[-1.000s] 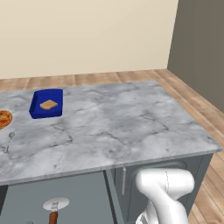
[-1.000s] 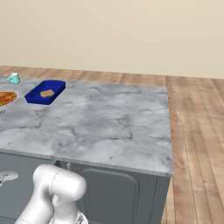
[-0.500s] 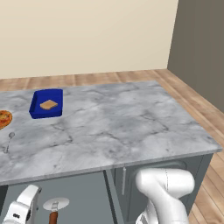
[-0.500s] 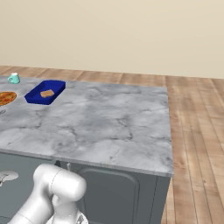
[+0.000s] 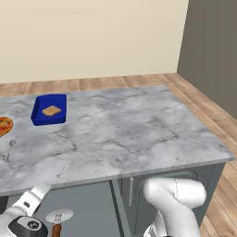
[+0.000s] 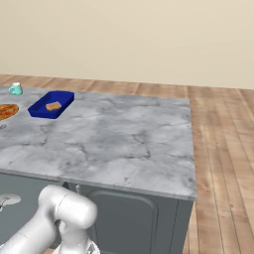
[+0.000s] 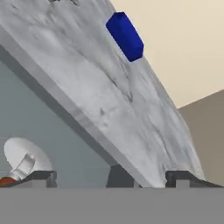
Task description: Take the pizza cutter from the drawer on the left and place it on the dining counter for cutting.
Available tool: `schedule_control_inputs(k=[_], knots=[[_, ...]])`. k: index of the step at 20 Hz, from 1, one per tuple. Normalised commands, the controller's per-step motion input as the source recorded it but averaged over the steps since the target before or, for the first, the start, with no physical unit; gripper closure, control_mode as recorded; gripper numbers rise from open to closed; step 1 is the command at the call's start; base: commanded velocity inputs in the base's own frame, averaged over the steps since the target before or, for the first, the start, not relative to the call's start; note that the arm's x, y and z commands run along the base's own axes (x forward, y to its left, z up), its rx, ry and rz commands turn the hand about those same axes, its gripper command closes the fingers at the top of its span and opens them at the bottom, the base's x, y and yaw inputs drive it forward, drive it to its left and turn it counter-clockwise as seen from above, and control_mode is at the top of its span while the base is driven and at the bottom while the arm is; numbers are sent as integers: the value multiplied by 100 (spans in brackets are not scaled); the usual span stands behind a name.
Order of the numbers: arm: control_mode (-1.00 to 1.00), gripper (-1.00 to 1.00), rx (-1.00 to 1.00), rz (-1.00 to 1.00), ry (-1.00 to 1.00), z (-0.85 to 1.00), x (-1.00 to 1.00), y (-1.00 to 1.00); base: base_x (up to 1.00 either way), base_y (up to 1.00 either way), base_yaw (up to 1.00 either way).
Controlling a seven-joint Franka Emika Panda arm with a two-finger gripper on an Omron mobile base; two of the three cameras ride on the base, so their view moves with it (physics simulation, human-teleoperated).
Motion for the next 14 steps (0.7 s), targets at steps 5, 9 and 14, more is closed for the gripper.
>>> schedule_control_inputs(k=[5, 9, 14], knots=[[-100, -100, 41, -27, 24, 0, 0, 18, 0, 0, 0], [-100, -100, 36, -26, 25, -13, 3, 16, 0, 0, 0], [-100, -100, 28, -21, 22, -13, 9, 4, 0, 0, 0]])
